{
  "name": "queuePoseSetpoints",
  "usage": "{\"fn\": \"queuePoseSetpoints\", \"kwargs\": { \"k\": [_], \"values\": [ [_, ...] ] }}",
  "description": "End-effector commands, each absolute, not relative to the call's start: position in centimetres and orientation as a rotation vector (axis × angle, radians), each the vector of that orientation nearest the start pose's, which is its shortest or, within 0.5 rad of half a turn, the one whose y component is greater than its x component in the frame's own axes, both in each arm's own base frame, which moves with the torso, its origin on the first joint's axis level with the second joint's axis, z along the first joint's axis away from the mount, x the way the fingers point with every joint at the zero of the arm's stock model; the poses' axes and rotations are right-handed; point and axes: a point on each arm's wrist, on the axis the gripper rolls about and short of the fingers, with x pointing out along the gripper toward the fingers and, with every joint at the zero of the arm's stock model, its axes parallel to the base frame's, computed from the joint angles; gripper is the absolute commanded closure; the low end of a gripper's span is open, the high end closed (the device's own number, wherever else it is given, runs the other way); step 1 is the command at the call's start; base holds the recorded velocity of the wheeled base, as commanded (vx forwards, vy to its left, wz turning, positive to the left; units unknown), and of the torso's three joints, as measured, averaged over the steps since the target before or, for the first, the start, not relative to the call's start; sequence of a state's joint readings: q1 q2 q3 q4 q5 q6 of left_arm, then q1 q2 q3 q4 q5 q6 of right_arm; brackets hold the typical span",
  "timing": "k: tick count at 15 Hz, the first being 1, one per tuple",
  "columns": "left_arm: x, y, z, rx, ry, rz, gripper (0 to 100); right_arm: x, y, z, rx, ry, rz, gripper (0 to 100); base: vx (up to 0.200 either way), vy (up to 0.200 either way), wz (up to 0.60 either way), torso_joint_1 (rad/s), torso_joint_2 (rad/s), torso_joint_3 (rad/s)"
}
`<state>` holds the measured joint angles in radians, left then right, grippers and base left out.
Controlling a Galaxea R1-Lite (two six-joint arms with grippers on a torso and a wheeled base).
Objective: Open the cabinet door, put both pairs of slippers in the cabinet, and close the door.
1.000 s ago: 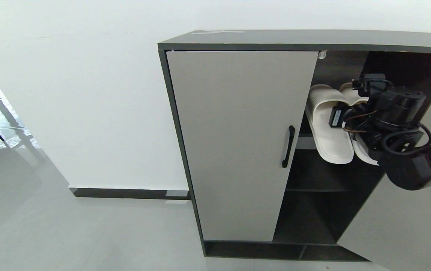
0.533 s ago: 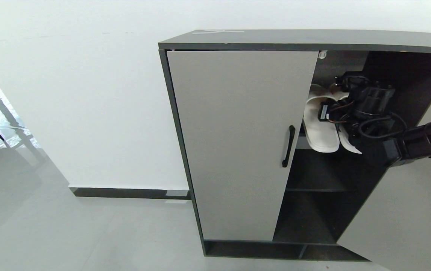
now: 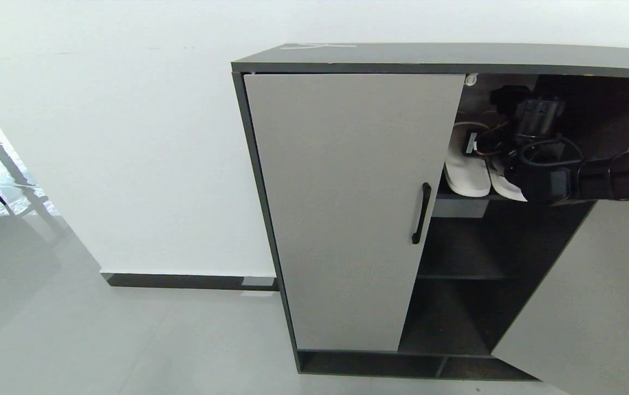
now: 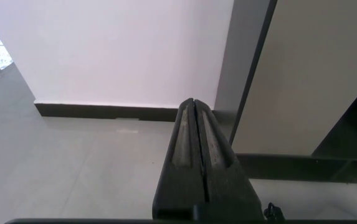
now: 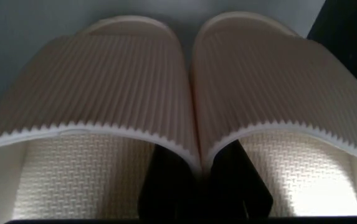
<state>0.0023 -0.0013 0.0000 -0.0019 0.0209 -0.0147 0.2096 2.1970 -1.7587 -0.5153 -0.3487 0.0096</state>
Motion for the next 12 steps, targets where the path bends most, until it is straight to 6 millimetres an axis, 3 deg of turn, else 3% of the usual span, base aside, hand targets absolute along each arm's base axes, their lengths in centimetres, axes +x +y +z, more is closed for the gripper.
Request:
{"fn": "queuePoseSetpoints", "kwargs": {
  "k": [1, 12],
  "values": [
    [-2.28, 0.04, 7.56, -0.015, -0.002, 0.025, 100, 46.71, 8.88, 24.21, 0.031, -0.066, -0.144, 100, 0.000, 0.000, 0.00, 0.000, 0.00, 0.000],
    [-2.28, 0.04, 7.56, -0.014, -0.002, 0.025, 100, 46.89, 9.12, 23.58, 0.036, 0.021, -0.117, 100, 0.000, 0.000, 0.00, 0.000, 0.00, 0.000]
  ]
}}
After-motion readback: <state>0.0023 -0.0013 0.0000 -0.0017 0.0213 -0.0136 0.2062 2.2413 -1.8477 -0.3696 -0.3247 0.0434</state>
